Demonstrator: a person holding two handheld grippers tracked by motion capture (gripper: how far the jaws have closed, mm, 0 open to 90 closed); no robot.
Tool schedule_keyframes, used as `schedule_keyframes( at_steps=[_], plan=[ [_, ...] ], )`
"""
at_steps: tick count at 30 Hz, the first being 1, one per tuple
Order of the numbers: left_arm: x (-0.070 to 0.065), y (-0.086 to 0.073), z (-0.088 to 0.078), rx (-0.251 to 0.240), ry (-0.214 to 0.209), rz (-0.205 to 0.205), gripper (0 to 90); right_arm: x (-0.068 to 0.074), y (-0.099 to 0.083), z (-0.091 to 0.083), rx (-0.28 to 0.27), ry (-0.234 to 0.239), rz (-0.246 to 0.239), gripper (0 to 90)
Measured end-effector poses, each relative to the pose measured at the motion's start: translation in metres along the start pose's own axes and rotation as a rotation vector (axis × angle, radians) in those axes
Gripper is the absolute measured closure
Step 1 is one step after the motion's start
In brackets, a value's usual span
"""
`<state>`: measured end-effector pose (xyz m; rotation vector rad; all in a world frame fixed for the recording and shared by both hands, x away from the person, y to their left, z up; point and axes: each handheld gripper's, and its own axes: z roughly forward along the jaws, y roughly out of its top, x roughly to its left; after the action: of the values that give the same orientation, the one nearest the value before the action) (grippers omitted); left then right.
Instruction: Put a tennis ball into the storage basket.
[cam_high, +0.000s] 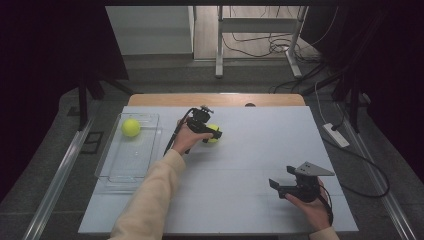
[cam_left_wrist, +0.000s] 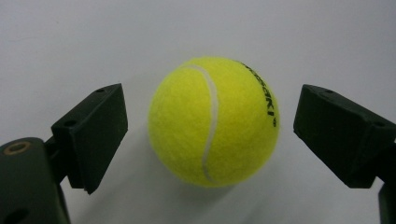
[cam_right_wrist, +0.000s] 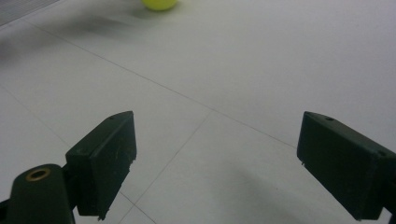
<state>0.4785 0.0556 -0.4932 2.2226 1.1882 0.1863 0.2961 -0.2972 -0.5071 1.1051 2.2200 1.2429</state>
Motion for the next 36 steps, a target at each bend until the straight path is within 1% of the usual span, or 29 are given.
schedule_keyframes(
  at_steps=[7,8,9,10,11,12,17,18,21,26,29,30,36],
  plan=[
    [0.0,-0.001,0.01,0.028,0.004,-0.004,12.2,0.0,0.0,0.0,0.0,-0.002,0.001,12.0],
    [-0.001,-0.001,0.011,0.034,0.008,-0.001,13.8,0.0,0.0,0.0,0.0,-0.002,0.001,12.0],
    [-0.001,-0.002,0.012,0.044,0.029,-0.007,17.2,0.0,0.0,0.0,0.0,-0.002,0.001,12.0],
    [-0.001,-0.002,0.012,0.044,0.029,-0.007,21.9,0.0,0.0,0.0,0.0,-0.002,0.001,12.0],
    [0.0,-0.001,0.012,0.042,0.001,-0.02,21.9,0.0,0.0,0.0,-0.001,-0.003,0.001,12.0],
    [-0.001,-0.001,0.012,0.045,0.009,-0.016,26.2,0.0,0.0,0.0,-0.001,-0.003,0.001,12.0],
    [-0.003,-0.001,0.01,0.056,0.026,-0.005,27.0,0.0,0.0,-0.001,-0.002,-0.004,0.001,12.1],
    [-0.003,-0.001,0.009,0.056,0.024,-0.004,27.1,0.0,0.0,-0.001,-0.002,-0.004,0.001,12.1],
    [-0.003,-0.001,0.006,0.048,0.019,-0.004,27.2,0.0,0.0,-0.001,-0.003,-0.004,0.003,12.1],
    [-0.006,0.0,-0.001,0.036,0.01,0.014,27.2,0.0,0.0,-0.001,-0.005,-0.005,0.0,12.1],
    [-0.008,0.001,-0.009,0.016,-0.004,0.025,27.2,0.0,0.0,-0.001,-0.005,-0.006,0.0,12.1],
    [-0.008,0.001,-0.009,0.016,-0.004,0.025,27.2,0.0,0.0,-0.001,-0.005,-0.006,0.0,12.1],
    [-0.01,0.001,-0.024,-0.016,-0.015,0.038,27.2,0.0,0.0,-0.002,-0.007,-0.011,0.003,12.1]
  ],
)
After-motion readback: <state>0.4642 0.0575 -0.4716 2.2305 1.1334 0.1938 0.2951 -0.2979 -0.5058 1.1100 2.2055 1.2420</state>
